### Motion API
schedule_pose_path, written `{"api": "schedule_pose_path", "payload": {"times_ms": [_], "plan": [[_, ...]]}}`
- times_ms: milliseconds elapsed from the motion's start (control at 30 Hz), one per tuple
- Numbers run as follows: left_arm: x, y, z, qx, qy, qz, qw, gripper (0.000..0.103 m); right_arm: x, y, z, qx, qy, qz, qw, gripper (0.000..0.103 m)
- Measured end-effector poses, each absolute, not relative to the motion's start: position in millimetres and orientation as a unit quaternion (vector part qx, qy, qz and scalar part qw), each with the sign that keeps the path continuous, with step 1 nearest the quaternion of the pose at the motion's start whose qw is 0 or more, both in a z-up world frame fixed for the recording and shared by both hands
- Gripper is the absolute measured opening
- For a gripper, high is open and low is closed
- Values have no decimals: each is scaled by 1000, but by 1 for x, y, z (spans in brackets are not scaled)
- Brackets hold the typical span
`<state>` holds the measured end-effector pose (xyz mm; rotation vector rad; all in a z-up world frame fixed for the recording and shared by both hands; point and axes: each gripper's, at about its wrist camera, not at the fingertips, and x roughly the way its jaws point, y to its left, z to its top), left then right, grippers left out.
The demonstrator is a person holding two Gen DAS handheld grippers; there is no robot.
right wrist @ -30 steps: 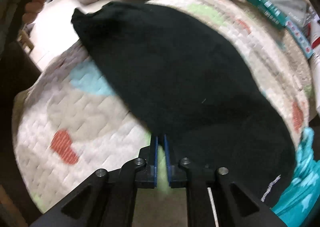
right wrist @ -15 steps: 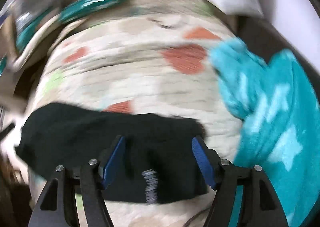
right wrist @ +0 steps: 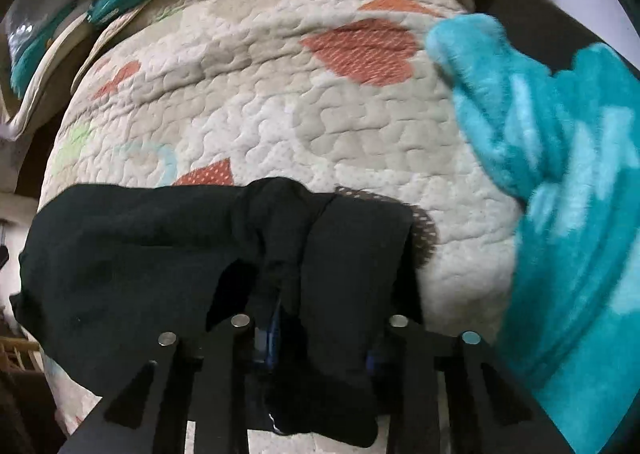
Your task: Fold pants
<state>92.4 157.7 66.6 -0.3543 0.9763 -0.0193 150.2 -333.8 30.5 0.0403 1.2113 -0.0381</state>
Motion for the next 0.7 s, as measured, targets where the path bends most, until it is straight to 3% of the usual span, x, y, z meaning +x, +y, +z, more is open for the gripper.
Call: {"api": "schedule_pose_path", "payload": {"times_ms": [233, 267, 333, 400, 567, 700], "plan": [[93, 197, 56, -248, 472, 24, 845, 45, 150, -354, 36, 13, 569, -72, 819, 33], [92, 203, 56, -259, 470, 32, 843, 45, 151, -356, 32, 8, 573, -79, 816, 36], [91, 211, 56, -270, 465, 45, 842, 45, 151, -356, 27, -3, 579, -85, 811, 65], [89, 218, 56, -282, 459, 56, 840, 45, 149, -358, 28, -1, 575, -90, 813, 74], [83, 236, 49, -314, 457, 79, 829, 45, 136, -368, 56, 60, 533, -79, 841, 74], [71, 243, 34, -345, 467, 73, 811, 45, 118, -341, 85, 12, 470, -91, 878, 75]]}}
